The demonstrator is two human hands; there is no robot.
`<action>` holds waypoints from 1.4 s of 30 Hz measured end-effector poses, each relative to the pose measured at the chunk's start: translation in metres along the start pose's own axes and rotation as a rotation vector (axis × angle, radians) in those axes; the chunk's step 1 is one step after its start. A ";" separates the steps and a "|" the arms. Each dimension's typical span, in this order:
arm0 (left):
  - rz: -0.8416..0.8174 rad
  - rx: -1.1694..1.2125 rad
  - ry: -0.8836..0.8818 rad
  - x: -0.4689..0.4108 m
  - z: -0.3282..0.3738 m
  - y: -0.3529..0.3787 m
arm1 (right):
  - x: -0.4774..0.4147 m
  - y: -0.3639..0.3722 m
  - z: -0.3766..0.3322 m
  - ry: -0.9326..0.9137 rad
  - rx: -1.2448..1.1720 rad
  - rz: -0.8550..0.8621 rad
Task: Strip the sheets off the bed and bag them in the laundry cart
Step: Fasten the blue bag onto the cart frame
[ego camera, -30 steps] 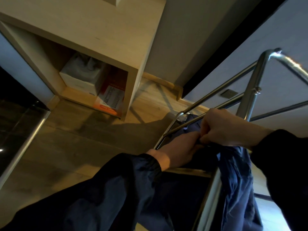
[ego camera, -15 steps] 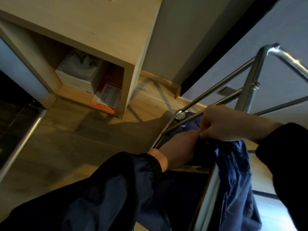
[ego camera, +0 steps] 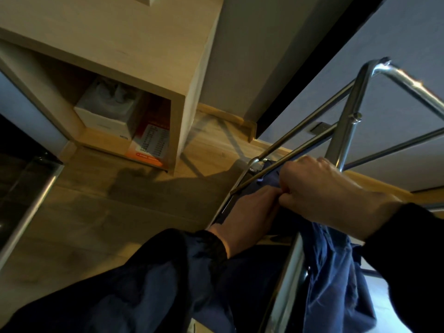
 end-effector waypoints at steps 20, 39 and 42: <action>-0.197 0.500 -0.334 -0.021 0.022 -0.039 | -0.025 0.002 0.018 0.145 -0.440 -0.337; -0.116 0.667 -0.585 -0.042 0.032 -0.040 | -0.002 -0.008 -0.002 -0.007 0.165 0.039; -0.017 0.716 -0.538 -0.042 0.034 -0.040 | -0.002 -0.002 0.003 -0.052 0.158 0.083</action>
Point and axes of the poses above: each hand's wrist, its own x-axis away from the middle knuckle, its own y-axis out of the palm, z = x × y, the point moved 2 cm from there along -x, towards the middle knuckle, and after that the axes turned 13 degrees about x, right-handed, at the moved point
